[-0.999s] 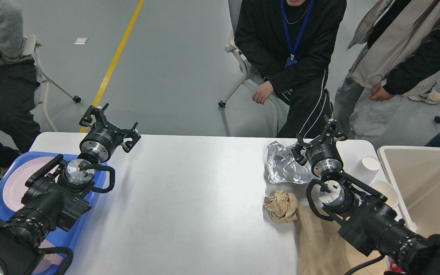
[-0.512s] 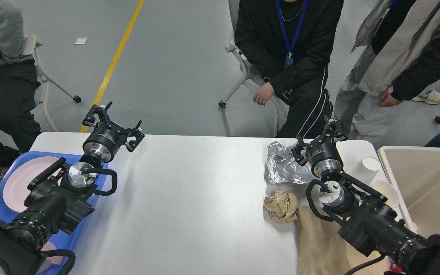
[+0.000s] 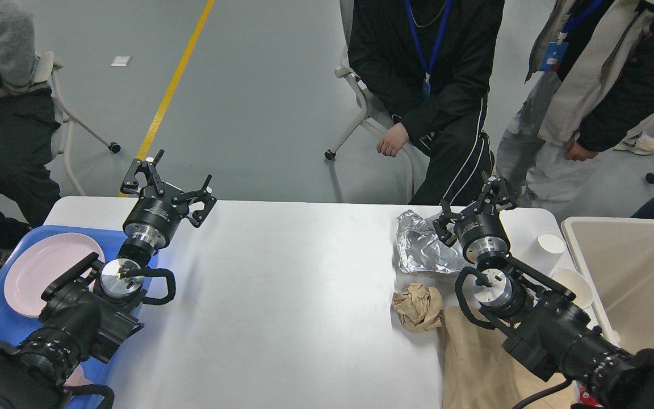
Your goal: Tidy desktop
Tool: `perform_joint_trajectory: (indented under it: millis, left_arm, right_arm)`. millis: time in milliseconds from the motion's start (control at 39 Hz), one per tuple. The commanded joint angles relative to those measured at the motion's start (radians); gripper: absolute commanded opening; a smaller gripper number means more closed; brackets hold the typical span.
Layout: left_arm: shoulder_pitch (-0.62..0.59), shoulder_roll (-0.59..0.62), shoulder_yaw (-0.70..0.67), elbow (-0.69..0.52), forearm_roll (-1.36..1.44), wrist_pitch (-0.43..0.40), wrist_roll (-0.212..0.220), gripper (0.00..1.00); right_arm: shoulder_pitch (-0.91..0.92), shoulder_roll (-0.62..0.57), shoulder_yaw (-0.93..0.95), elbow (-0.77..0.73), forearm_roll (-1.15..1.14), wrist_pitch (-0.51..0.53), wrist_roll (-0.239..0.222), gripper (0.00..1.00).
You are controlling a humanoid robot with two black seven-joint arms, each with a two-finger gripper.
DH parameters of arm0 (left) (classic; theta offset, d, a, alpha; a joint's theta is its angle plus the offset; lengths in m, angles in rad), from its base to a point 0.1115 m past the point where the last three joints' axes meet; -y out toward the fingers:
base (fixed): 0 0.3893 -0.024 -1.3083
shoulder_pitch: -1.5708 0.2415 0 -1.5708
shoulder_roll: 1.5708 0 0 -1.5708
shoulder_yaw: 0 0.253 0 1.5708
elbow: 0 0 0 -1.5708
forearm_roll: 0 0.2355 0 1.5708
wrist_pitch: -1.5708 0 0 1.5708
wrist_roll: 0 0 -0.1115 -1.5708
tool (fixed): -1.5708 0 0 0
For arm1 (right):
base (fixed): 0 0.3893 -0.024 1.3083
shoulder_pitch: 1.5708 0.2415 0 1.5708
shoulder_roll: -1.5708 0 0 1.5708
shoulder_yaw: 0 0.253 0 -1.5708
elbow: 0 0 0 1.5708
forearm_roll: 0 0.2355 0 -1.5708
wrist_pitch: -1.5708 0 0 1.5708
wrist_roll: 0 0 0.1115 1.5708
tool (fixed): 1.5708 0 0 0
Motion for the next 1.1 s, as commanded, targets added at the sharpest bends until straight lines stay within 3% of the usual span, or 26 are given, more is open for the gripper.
perform_joint_trajectory:
  millis: [0, 820, 1076]
  left_arm:
    - [0.008, 0.0, -0.01, -0.001, -0.004, -0.002, -0.004, 0.99]
    - [0.013, -0.002, -0.007, -0.001, -0.004, -0.018, -0.007, 0.99]
    - [0.039, -0.017, 0.005, -0.001, -0.001, -0.111, -0.024, 0.99]
  right_arm:
    - [0.0, 0.0, 0.0, 0.0, 0.0, 0.0, 0.0, 1.0]
    - [0.0, 0.0, 0.0, 0.0, 0.0, 0.0, 0.0, 1.0]
    - [0.0, 0.0, 0.0, 0.0, 0.0, 0.0, 0.0, 1.0]
